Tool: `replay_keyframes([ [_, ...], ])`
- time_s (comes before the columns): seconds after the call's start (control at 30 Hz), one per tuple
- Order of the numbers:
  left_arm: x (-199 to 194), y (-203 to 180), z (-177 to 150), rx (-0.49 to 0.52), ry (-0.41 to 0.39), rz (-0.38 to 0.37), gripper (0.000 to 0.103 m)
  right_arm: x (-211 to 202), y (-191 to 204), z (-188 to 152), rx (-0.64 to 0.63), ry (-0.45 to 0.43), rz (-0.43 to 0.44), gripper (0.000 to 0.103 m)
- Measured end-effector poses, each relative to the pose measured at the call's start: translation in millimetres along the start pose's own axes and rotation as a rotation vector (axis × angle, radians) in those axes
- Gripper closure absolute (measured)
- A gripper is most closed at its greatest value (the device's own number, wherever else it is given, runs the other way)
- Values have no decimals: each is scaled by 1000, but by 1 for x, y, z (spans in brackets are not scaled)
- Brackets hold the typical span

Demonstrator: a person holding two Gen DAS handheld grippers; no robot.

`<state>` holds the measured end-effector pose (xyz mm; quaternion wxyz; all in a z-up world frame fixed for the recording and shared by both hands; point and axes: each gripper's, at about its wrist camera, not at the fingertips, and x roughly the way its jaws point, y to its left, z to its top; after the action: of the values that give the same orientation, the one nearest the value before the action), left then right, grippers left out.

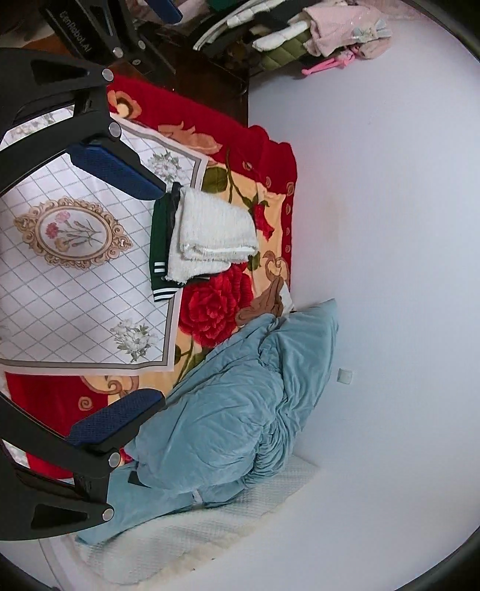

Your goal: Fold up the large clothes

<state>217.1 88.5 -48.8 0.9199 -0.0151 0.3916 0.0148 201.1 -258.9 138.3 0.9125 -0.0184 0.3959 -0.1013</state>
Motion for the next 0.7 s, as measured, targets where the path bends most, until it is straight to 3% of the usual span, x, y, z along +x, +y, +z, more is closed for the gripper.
replay_keyframes([
  [0.33, -39, -5, -11, 7, -15, 0, 1, -65, -7, 2, -23, -51, 4, 0],
  [0.7, -57, 0, -13, -17, -57, 32, 1, -72, -16, -2, -37, -51, 29, 0],
])
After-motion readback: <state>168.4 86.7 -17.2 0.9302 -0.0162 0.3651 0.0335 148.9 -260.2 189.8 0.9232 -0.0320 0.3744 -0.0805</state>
